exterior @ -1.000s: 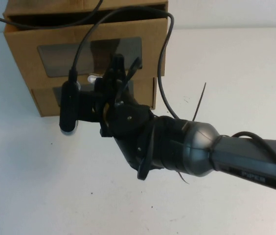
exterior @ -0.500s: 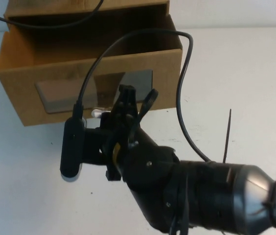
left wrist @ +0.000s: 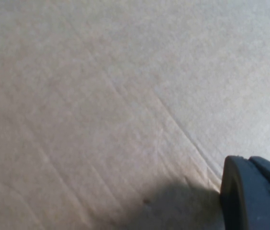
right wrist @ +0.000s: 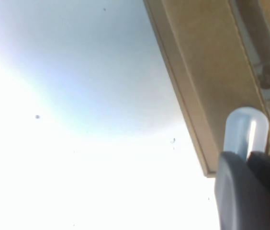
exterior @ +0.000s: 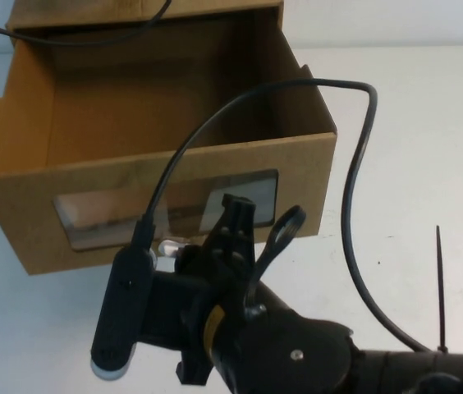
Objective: Open the shoe box
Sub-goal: 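Pull the top drawer of the cardboard box fully open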
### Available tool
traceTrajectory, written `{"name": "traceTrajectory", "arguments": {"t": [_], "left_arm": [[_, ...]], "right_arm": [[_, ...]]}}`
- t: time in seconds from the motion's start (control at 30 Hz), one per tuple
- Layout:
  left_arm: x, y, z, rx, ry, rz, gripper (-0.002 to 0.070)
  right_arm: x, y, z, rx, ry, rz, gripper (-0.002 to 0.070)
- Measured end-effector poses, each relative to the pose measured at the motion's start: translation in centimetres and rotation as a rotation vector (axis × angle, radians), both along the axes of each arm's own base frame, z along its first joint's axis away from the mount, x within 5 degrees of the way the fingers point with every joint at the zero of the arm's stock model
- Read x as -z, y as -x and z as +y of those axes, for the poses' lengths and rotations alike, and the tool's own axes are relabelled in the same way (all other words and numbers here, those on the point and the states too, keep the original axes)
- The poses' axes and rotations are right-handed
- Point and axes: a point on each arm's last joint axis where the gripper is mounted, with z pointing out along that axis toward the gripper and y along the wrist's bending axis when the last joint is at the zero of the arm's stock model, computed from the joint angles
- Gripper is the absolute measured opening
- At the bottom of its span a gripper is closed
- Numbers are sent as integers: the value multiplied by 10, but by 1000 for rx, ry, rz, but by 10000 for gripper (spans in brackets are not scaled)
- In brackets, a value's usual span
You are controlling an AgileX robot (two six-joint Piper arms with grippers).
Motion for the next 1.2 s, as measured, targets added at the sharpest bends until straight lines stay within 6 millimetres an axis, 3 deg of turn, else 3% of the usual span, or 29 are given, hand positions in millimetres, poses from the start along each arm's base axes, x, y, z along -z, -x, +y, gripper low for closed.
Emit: {"name": "traceTrajectory", "arguments": {"t": [0.47, 0.53, 0.7, 0.8, 0.9, 1.0, 1.07, 1.2], "left_arm": [[0, 0, 0, -5, 5, 6, -6], [0, 0, 0, -5, 5, 6, -6], [-7, 4, 1, -10, 1, -12, -5], [-14, 10, 3, -14, -24, -27, -5], [-27, 20, 5, -15, -44, -48, -5], [-46, 34, 6, -17, -43, -89, -5], [-58, 44, 7, -16, -42, -117, -5], [-85, 67, 8, -16, -48, -187, -5]], "right_arm": [[1, 13, -2, 17, -22, 84, 18], [0, 14, -3, 23, -34, 96, 51], [-14, 21, -11, 32, -107, 155, 220], [-27, 31, -16, 9, -150, 168, 246], [-40, 42, -21, -24, -191, 167, 211], [-53, 46, -30, -19, -217, 156, 99], [-62, 44, -37, 31, -225, 142, 34], [-88, 24, -57, 196, -259, 110, -3]]}}
